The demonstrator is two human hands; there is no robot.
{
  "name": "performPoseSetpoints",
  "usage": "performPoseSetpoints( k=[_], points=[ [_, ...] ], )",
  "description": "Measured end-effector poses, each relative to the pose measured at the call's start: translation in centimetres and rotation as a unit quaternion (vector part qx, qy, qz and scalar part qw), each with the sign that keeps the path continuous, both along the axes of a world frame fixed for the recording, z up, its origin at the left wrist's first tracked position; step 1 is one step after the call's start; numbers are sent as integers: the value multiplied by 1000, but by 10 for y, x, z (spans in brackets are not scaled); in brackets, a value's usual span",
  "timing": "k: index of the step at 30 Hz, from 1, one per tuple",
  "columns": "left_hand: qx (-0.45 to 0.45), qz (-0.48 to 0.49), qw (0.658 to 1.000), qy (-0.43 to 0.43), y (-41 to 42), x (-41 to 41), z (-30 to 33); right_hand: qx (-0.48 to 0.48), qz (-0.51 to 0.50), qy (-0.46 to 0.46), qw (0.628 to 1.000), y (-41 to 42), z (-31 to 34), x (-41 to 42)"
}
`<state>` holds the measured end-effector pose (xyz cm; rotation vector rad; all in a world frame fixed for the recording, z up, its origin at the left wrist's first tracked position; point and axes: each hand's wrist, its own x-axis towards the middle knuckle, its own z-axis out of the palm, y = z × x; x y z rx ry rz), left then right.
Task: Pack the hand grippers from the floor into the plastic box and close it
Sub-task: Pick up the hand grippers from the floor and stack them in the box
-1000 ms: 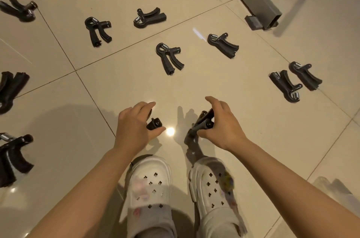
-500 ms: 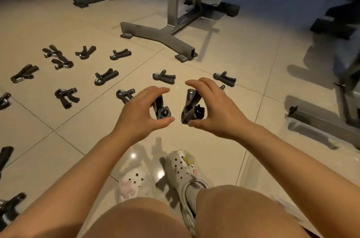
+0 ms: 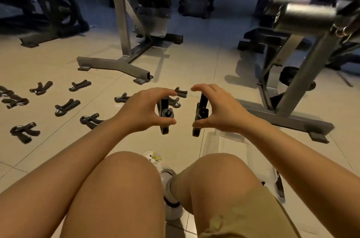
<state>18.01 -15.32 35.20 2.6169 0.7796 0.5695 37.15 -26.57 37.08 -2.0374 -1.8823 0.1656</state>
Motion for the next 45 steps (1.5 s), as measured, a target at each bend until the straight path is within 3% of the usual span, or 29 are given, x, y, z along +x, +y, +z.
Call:
performPoseSetpoints(
  k=[11,17,22,26,33,40,45],
  points=[
    [-4,-31,999,-24,-15,24,12,-1,-86,29,996,-56,22,36],
    [-67,-34,997,-28,-11,61,-7,-7,-115,77,990,-80,1,61],
    [-99,-64,993,16,1,99,-51,-16,-135,123,983,-84,-41,86],
    [-105,-56,993,14,19,121,-102,-37,-127,107,985,-55,-81,99],
    [-116,-35,992,31,53,120,-207,-95,-19,65,993,21,-179,85],
    [-177,21,984,20,65,105,-264,-128,-12,138,982,44,-244,86],
    [-170,21,985,25,66,114,-278,-148,18,46,988,46,-255,86]
  ],
)
